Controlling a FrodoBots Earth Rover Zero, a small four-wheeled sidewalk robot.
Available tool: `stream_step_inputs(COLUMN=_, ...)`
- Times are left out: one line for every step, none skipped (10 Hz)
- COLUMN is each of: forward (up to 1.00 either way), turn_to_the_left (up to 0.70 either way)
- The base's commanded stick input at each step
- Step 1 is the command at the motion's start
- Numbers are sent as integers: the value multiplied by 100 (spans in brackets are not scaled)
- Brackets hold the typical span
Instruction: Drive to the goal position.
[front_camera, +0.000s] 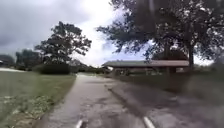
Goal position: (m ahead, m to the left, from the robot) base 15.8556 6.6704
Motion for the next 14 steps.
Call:
stream_step_inputs(forward=70, turn_to_the_left=0)
stream_step_inputs(forward=70, turn_to_the_left=0)
stream_step_inputs(forward=70, turn_to_the_left=0)
stream_step_inputs(forward=70, turn_to_the_left=0)
stream_step_inputs(forward=70, turn_to_the_left=0)
stream_step_inputs(forward=70, turn_to_the_left=0)
stream_step_inputs(forward=70, turn_to_the_left=0)
stream_step_inputs(forward=70, turn_to_the_left=0)
stream_step_inputs(forward=70, turn_to_the_left=0)
stream_step_inputs(forward=70, turn_to_the_left=0)
stream_step_inputs(forward=70, turn_to_the_left=0)
stream_step_inputs(forward=70, turn_to_the_left=0)
stream_step_inputs(forward=70, turn_to_the_left=0)
stream_step_inputs(forward=70, turn_to_the_left=15)
